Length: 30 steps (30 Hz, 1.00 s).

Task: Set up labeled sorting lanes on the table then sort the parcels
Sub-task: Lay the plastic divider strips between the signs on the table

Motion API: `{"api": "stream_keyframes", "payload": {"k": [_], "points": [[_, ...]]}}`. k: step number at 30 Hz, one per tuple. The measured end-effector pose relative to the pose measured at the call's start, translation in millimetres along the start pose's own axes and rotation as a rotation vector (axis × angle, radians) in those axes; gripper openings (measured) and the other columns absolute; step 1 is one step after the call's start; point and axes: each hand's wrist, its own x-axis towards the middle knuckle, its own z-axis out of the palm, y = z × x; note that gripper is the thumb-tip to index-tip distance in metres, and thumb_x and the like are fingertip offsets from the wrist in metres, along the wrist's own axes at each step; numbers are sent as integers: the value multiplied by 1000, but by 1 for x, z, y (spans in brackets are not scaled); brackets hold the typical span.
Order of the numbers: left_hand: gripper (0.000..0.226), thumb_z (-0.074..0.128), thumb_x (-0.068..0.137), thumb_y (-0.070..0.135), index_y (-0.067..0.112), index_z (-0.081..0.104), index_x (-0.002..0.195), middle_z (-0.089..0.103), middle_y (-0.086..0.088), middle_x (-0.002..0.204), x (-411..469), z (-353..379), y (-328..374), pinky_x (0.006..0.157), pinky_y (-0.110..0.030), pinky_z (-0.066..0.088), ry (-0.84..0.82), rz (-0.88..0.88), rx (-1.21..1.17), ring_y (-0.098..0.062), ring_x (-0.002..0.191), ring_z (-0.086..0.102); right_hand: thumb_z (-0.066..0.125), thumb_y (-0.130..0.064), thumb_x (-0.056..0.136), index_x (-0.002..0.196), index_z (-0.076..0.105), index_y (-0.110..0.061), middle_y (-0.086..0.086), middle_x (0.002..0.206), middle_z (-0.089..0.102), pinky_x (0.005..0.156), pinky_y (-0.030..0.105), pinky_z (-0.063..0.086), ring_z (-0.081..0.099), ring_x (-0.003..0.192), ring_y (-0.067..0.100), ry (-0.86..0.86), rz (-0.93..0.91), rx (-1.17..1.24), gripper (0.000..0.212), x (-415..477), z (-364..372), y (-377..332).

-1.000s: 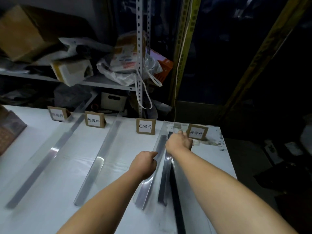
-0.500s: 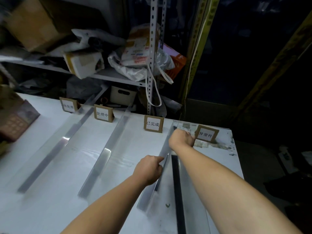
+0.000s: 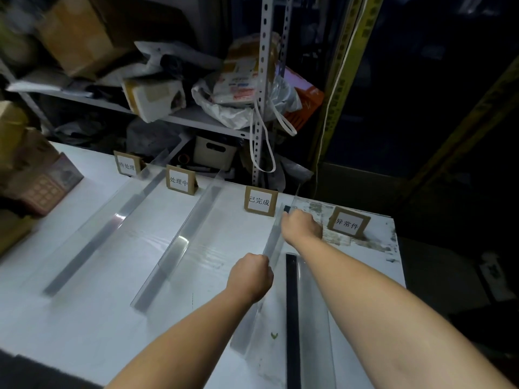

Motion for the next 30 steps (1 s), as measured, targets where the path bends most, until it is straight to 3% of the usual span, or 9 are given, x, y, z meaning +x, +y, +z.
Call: {"api": "stream_keyframes", "payload": {"k": [7, 10, 12, 14, 15, 17, 19, 23, 30], "points": [[24, 45, 97, 17, 9, 60, 79, 61, -10, 82, 0, 7, 8, 66, -34, 53, 70, -41, -24, -28, 71, 59, 43, -30, 101, 136, 58, -12, 12, 136, 58, 104, 44, 41, 48, 128, 32, 28, -112, -147, 42, -6, -1, 23], [23, 45, 99, 17, 11, 66, 108, 65, -9, 90, 0, 9, 7, 73, -38, 55, 127, -18, -74, -28, 79, 62, 49, -30, 97, 140, 53, -13, 12, 141, 50, 105, 44, 37, 41, 131, 32, 6, -108, -186, 46, -12, 2, 35], [50, 45, 99, 12, 27, 43, 147, 64, -9, 89, -2, 8, 8, 64, -36, 50, 131, 11, -120, -27, 77, 61, 52, -32, 96, 141, 50, -14, 13, 143, 47, 105, 45, 39, 38, 133, 33, -18, -80, -161, 49, -15, 2, 43], [75, 46, 98, 10, 35, 8, 158, 61, -7, 84, -4, 8, 11, 57, -33, 43, 122, 13, -71, -24, 69, 57, 56, -34, 95, 142, 48, -15, 13, 145, 43, 104, 46, 41, 37, 134, 34, -35, -53, -140, 52, -20, 1, 50], [76, 48, 99, 12, 31, 4, 158, 62, -7, 85, -4, 9, 13, 57, -33, 43, 123, -13, -50, -23, 69, 56, 57, -34, 95, 143, 46, -15, 14, 145, 42, 102, 46, 44, 38, 133, 34, -47, -39, -129, 53, -22, 1, 53], [52, 48, 100, 15, 20, 29, 148, 65, -10, 92, -2, 8, 20, 60, -35, 43, 134, -55, -20, -25, 73, 56, 59, -31, 95, 145, 43, -13, 15, 144, 41, 96, 46, 50, 43, 129, 36, -89, -6, -94, 55, -25, 1, 59], [21, 46, 100, 17, 10, 53, 119, 66, -12, 96, -3, 6, 26, 62, -35, 41, 144, -62, 29, -29, 74, 54, 59, -29, 95, 145, 39, -11, 16, 141, 44, 91, 44, 54, 51, 124, 37, -143, 16, -54, 56, -28, 0, 64], [25, 42, 104, 28, 7, 56, 104, 67, -15, 98, -9, 7, 31, 63, -34, 38, 165, -67, 16, -32, 78, 56, 58, -21, 95, 147, 33, -11, 17, 133, 55, 85, 40, 54, 59, 117, 36, -199, -13, -24, 59, -34, -1, 75], [32, 46, 101, 32, 11, 56, 122, 67, -12, 110, -15, 13, 33, 70, -34, 45, 88, -124, 0, -30, 92, 63, 52, -4, 95, 155, 22, -18, 16, 126, 56, 72, 38, 48, 50, 91, 29, -201, -83, -42, 68, -44, 4, 90]]}}
